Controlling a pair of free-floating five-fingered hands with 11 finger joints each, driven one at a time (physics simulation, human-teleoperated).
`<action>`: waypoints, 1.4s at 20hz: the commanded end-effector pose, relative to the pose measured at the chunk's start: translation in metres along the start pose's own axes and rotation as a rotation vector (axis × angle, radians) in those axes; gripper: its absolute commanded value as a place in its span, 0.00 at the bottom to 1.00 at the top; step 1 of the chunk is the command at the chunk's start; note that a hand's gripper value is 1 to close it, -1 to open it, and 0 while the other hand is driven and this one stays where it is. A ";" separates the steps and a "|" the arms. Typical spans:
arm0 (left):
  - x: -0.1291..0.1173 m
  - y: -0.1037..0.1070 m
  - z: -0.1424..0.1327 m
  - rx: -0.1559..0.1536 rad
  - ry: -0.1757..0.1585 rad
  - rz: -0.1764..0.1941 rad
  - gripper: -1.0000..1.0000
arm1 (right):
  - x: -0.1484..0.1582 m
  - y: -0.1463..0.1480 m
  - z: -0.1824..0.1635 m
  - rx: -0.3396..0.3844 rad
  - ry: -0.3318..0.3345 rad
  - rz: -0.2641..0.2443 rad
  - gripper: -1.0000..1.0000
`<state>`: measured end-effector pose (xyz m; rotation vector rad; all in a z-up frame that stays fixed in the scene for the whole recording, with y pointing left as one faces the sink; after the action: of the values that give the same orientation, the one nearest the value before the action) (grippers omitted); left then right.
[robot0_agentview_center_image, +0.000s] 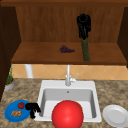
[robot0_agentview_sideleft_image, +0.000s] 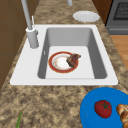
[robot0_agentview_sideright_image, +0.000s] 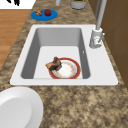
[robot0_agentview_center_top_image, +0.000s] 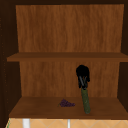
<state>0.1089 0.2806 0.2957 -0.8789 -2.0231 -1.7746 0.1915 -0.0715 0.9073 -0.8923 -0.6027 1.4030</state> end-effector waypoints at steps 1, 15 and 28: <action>0.000 0.000 0.000 0.000 0.000 0.000 0.50 | 0.007 0.001 -0.038 -0.001 0.009 -0.006 1.00; 0.000 0.000 0.000 0.000 0.000 0.000 0.50 | -0.006 -0.048 -0.107 0.014 -0.054 -0.066 1.00; 0.000 0.000 0.000 0.000 0.000 0.000 0.50 | -0.001 -0.095 -0.198 -0.010 -0.076 -0.071 1.00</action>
<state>0.1089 0.2806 0.2957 -0.8789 -2.0231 -1.7746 0.3843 -0.0999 0.8776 -0.8381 -0.6424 1.3793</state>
